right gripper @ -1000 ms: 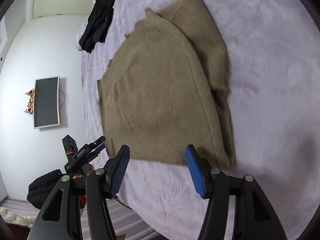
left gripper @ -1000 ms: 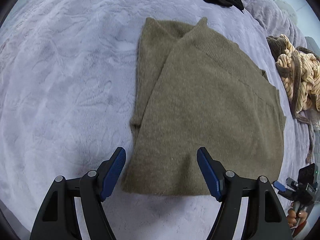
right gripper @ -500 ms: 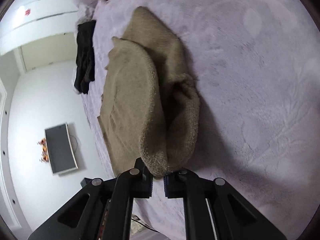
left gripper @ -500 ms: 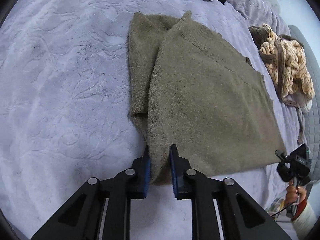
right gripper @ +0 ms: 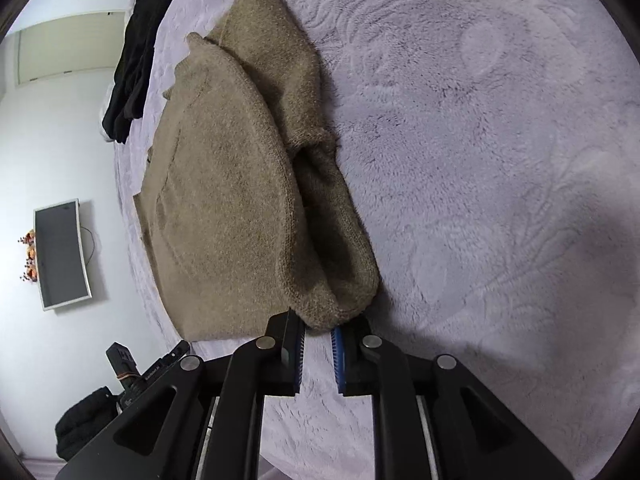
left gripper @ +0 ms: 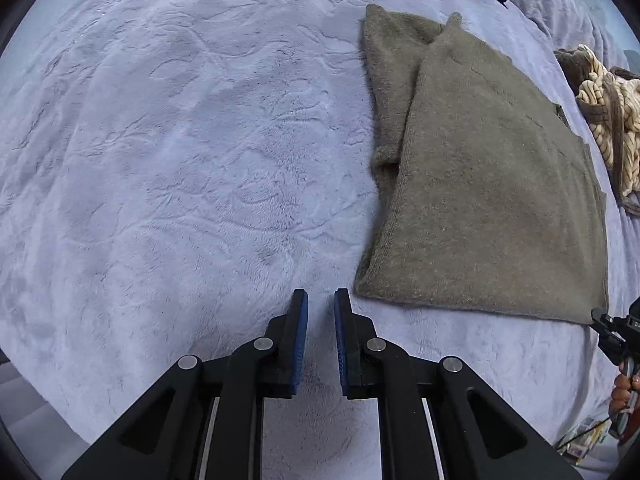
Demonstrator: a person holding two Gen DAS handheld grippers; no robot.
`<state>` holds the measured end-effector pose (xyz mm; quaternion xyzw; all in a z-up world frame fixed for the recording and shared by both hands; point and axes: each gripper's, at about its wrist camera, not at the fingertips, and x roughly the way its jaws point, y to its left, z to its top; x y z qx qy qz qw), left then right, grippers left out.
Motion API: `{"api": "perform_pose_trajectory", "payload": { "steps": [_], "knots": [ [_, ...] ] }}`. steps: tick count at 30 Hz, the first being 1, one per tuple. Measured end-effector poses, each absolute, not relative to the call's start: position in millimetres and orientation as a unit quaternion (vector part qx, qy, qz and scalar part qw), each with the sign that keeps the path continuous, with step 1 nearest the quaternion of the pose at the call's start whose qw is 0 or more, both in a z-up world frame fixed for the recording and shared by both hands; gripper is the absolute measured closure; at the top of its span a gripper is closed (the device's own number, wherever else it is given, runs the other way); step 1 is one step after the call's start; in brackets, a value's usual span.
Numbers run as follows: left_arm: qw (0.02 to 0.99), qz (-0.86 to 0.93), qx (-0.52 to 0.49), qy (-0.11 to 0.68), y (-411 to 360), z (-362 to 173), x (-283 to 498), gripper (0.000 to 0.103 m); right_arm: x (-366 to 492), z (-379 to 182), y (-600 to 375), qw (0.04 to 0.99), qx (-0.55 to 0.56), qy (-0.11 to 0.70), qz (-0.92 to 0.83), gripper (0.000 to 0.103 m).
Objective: Fold small clothes
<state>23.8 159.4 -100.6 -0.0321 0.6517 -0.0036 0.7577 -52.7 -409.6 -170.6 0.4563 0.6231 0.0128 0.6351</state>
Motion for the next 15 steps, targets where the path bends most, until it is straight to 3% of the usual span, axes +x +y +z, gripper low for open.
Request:
{"api": "perform_pose_trajectory", "payload": {
  "steps": [2,4,5,6,15],
  "knots": [
    [0.763,0.002,-0.033,0.646,160,-100,19,0.089,-47,-160,-397,0.643,0.431,0.633,0.014,0.083],
    [0.768,0.003,-0.028,0.639,159,-101,15,0.072,-44,-146,-385,0.654,0.401,0.642,0.017,0.068],
    [0.773,0.0,-0.03,0.634,158,-102,14,0.038,-41,-140,-377,0.659,0.389,0.643,0.022,0.06],
    [0.78,0.003,-0.026,0.625,157,-102,13,0.018,-36,-134,-368,0.666,0.378,0.643,0.028,0.048],
    [0.761,-0.013,-0.055,0.647,176,-128,14,0.016,40,-100,-220,0.709,0.26,0.648,0.098,0.046]
  ]
}}
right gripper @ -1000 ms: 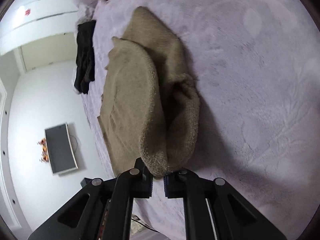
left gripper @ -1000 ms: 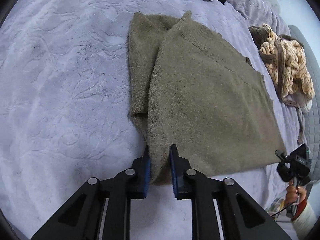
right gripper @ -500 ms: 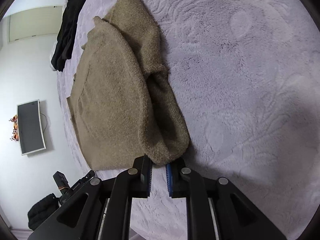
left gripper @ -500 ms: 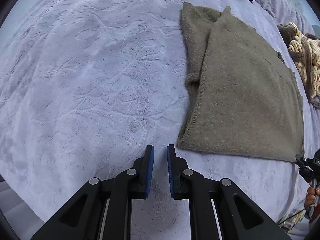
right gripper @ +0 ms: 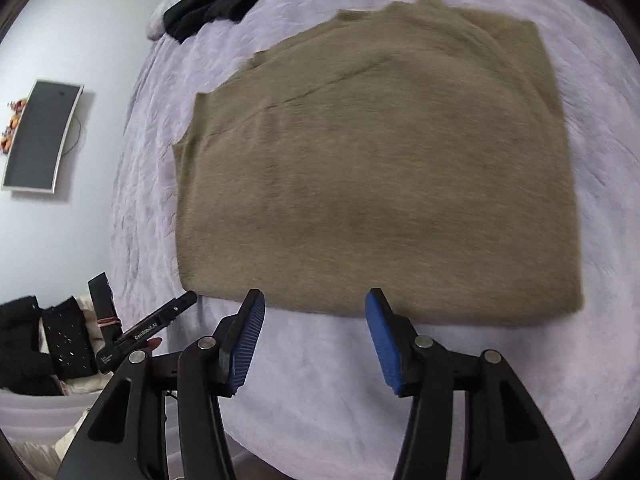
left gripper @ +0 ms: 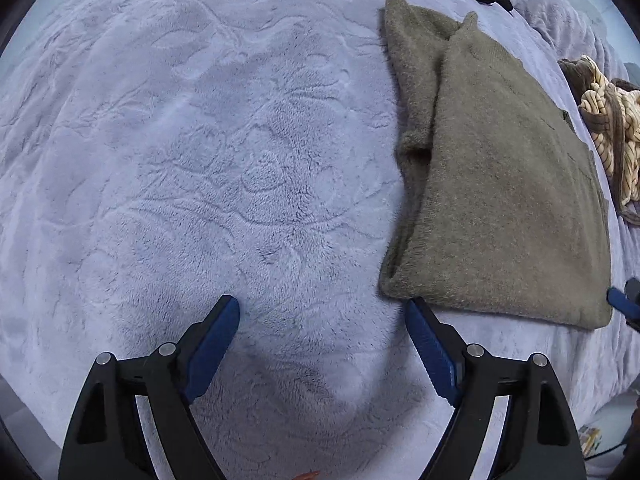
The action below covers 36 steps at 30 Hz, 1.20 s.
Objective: Fold small clothes
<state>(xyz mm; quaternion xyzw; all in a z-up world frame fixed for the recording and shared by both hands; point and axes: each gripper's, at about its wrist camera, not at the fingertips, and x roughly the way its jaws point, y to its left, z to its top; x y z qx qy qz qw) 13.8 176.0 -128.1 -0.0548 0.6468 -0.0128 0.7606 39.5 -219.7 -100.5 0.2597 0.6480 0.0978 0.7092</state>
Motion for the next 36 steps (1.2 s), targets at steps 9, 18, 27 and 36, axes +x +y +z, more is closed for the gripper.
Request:
{"api": "perform_pose_trajectory", "payload": {
  "steps": [9,18,27,36],
  "knots": [
    [0.753,-0.086,-0.02,0.652,166,-128,9,0.001,159,-111,-64,0.729,0.183,0.647,0.129,0.046],
    [0.784,-0.061,-0.118,0.606,226,-92,-29,0.001,215,-152,-33,0.731,0.118,0.669,0.071,0.097],
    [0.782,-0.031,-0.115,0.612,250,-91,-24,0.001,217,-161,-17,0.722,0.079,0.677,0.119,0.092],
    [0.778,-0.051,-0.105,0.617,197,-96,2,0.001,141,-123,-55,0.698,0.174,0.675,0.162,0.047]
  ]
}}
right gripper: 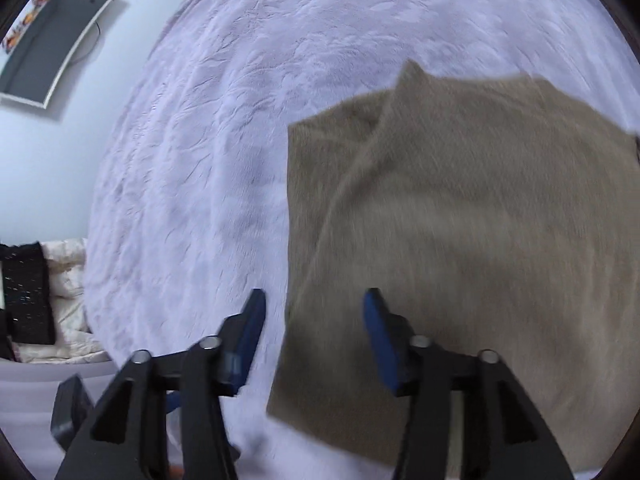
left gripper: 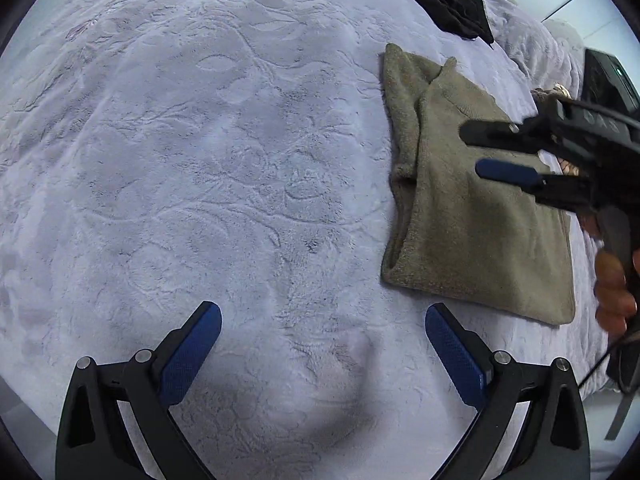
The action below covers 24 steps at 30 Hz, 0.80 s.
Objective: Fold small clothes
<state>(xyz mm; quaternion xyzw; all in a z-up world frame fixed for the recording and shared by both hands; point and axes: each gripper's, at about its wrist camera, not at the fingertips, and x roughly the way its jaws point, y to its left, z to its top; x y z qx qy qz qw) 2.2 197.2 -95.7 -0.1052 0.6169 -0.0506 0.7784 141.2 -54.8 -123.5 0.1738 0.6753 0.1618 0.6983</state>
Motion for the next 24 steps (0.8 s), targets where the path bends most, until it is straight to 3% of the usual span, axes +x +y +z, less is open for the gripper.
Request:
{"api": "perform_pose_trajectory", "payload": {
  "steps": [4,13,24],
  "knots": [
    [0.747,-0.072,-0.122,0.649,182,-117,11,0.001,90,-123,-85,0.678,0.231,0.68,0.154,0.047],
    [0.743,-0.073,-0.101,0.658,158,-112,11,0.001,10,-154,-147,0.632,0.349,0.685,0.096,0.047],
    [0.741,-0.087,-0.082,0.661,118,-106,8,0.001,-10,-173,-200,0.612,0.472,0.632,0.055,0.047]
  ]
}}
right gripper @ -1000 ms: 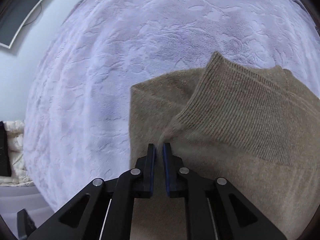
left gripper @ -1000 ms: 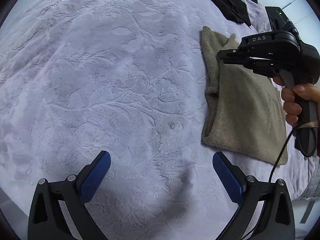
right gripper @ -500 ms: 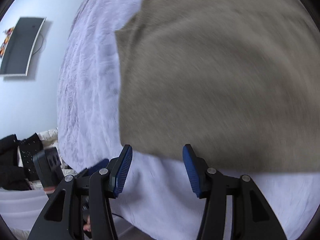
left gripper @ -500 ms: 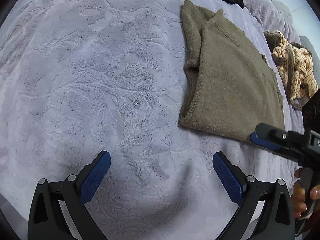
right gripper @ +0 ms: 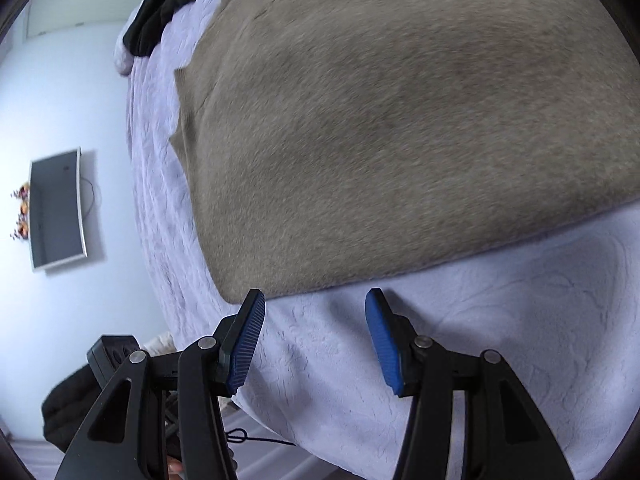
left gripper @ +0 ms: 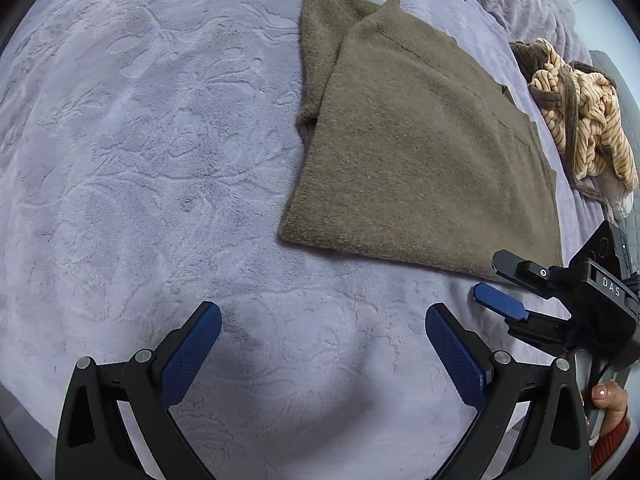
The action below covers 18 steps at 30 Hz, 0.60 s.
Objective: Fold small clothes
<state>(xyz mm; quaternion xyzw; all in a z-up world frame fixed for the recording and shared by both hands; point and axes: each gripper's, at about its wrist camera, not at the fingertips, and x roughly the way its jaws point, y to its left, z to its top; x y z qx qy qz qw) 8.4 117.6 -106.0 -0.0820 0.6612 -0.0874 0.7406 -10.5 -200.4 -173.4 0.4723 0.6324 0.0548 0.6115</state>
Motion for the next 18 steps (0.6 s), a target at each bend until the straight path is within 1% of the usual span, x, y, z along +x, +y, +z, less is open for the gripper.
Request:
{"api": "perform_pose_trajectory", "payload": {
  "steps": [6,13,18],
  "knots": [
    [0.735,-0.091,-0.107,0.663,107,-107,9,0.001,-22,-184,-220,0.599,0.521,0.606,0.052,0.047],
    [0.705,-0.119,-0.229,0.661,111,-119,13,0.001,-14,-200,-219,0.591,0.561,0.574,0.072,0.046],
    [0.703,-0.127,-0.248,0.654,102,-123,15,0.001,-9,-205,-215,0.588,0.579,0.559,0.078,0.045]
  ]
}}
